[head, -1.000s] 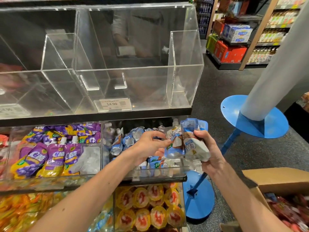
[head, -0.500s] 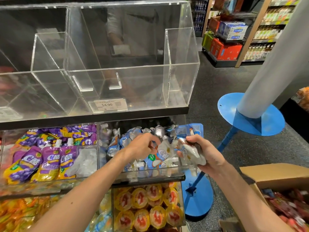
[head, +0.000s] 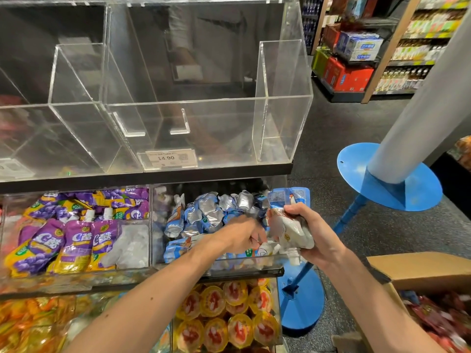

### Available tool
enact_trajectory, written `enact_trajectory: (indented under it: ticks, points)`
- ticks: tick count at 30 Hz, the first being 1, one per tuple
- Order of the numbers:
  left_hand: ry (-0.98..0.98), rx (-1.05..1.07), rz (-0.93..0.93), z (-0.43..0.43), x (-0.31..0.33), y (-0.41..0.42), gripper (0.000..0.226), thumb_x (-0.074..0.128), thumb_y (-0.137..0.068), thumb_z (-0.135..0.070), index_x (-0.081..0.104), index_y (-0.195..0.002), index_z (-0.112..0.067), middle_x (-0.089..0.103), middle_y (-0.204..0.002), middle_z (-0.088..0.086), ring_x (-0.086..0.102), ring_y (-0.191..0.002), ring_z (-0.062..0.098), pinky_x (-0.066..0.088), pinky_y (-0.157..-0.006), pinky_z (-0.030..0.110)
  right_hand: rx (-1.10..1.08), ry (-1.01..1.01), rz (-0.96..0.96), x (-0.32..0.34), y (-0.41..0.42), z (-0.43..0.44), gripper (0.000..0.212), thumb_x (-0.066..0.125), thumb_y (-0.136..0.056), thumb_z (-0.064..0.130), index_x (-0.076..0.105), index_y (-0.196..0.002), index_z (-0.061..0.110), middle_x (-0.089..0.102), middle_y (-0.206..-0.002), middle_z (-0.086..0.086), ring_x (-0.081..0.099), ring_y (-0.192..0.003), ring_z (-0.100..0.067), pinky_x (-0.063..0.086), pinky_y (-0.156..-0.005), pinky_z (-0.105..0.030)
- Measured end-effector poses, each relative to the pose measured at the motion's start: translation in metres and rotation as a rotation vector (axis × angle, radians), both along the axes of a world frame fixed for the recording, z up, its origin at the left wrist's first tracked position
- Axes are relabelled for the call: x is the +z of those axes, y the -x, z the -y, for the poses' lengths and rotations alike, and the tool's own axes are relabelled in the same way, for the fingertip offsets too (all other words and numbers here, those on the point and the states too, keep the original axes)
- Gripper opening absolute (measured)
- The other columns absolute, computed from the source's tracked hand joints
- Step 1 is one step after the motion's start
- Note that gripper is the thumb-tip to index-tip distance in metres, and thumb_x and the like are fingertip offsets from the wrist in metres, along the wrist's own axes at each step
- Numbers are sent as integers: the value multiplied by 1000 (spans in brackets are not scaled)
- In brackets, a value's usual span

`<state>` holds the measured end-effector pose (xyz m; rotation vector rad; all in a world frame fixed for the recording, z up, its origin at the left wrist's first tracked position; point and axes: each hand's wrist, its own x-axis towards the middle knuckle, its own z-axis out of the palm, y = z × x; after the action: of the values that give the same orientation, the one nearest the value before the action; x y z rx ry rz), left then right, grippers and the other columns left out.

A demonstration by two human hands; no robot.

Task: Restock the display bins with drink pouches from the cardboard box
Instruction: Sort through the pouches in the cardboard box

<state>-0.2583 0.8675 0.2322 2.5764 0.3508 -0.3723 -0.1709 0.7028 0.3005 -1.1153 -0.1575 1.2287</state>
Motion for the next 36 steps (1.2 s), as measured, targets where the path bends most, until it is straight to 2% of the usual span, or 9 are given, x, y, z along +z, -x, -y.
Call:
enact_trajectory:
  ticks: [9,12,17,19,21,25,30,34,36]
  points:
    - [-99,20,-115,-1,-19,-1,37,61,-98,-14,57,-134,-25,60,-127,6,59,-112,24,37,-77,27,-30,56,-10,-6,5,-15,30,64,-72,22,67,-91,-1,67,-87,-17,64,-73,-22,51,-69,-32]
    - [-94,-21,-103,-5,-14,5,37,65,-96,-17,57,-132,-21,63,-119,8,61,-107,26,47,-80,32,-20,76,-15,-6,3,-14,29,65,-72,23,68,-90,0,66,-88,-17,64,-73,-22,50,-70,-33]
    - [83,197,283,-18,35,32,21,62,-96,-11,69,-116,-11,70,-114,3,65,-101,14,53,-92,29,6,158,9,-3,1,-13,27,63,-83,25,66,-97,1,68,-88,-15,66,-70,-20,47,-62,-31]
    - [10,185,527,-19,52,41,30,68,-93,-17,66,-122,-20,65,-119,-4,62,-101,10,52,-91,27,28,187,26,0,3,-16,24,59,-91,25,65,-95,1,68,-85,-15,65,-67,-20,49,-54,-28]
    - [-65,49,600,-17,60,46,53,74,-88,-26,53,-137,-30,50,-139,-7,54,-118,9,46,-97,23,70,192,43,4,8,-22,22,58,-93,23,65,-92,3,66,-84,-15,63,-66,-21,48,-51,-26]
    - [-98,-54,553,-15,52,49,74,76,-86,-33,38,-149,-36,37,-156,-6,38,-140,14,38,-109,30,193,211,131,12,14,-30,17,58,-94,23,65,-90,8,67,-79,-12,61,-62,-19,45,-56,-28]
    - [-98,6,568,-23,45,64,55,68,-87,-46,57,-136,-22,61,-133,-5,55,-122,11,41,-99,21,181,263,355,21,5,-24,33,67,-90,31,71,-97,0,73,-83,-17,66,-63,-18,53,-56,-27]
    - [-329,69,234,-22,36,63,55,55,-88,-64,62,-124,-23,69,-110,-2,61,-107,19,49,-89,36,-63,182,452,26,-15,-16,28,71,-89,26,69,-99,0,68,-97,-18,64,-85,-25,55,-85,-47]
    - [-490,82,127,-16,27,52,53,50,-90,-65,61,-115,-19,70,-99,2,64,-98,24,52,-82,39,-37,151,477,28,-17,-13,21,69,-90,24,67,-95,4,64,-94,-17,61,-86,-27,50,-84,-46]
